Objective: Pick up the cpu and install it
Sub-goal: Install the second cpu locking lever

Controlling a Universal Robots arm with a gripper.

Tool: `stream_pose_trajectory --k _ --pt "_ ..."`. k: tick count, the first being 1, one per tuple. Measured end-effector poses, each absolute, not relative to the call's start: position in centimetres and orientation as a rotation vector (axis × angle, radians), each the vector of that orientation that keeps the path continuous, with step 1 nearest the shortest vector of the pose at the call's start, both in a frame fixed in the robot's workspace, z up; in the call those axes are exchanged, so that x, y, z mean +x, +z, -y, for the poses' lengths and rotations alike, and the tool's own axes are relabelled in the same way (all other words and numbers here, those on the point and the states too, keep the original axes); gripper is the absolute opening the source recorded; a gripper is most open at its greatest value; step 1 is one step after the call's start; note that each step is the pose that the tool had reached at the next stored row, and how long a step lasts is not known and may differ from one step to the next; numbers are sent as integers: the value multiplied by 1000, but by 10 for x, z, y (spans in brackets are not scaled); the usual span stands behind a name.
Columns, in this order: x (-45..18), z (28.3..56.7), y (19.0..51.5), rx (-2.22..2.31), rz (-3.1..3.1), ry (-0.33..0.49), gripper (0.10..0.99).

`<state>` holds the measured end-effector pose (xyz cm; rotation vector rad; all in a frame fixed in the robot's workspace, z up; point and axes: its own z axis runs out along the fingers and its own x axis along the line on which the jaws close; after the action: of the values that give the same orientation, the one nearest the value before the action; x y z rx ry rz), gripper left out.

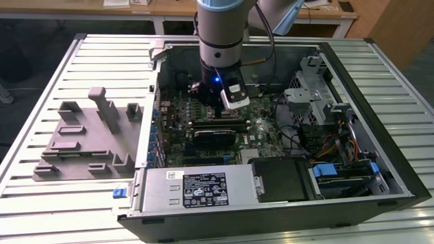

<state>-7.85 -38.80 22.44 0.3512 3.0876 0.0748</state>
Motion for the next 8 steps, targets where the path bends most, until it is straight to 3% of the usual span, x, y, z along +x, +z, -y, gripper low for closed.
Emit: stream_pose_trajectory --k 8 --pt "-79 389 223 344 -3089 87 106"
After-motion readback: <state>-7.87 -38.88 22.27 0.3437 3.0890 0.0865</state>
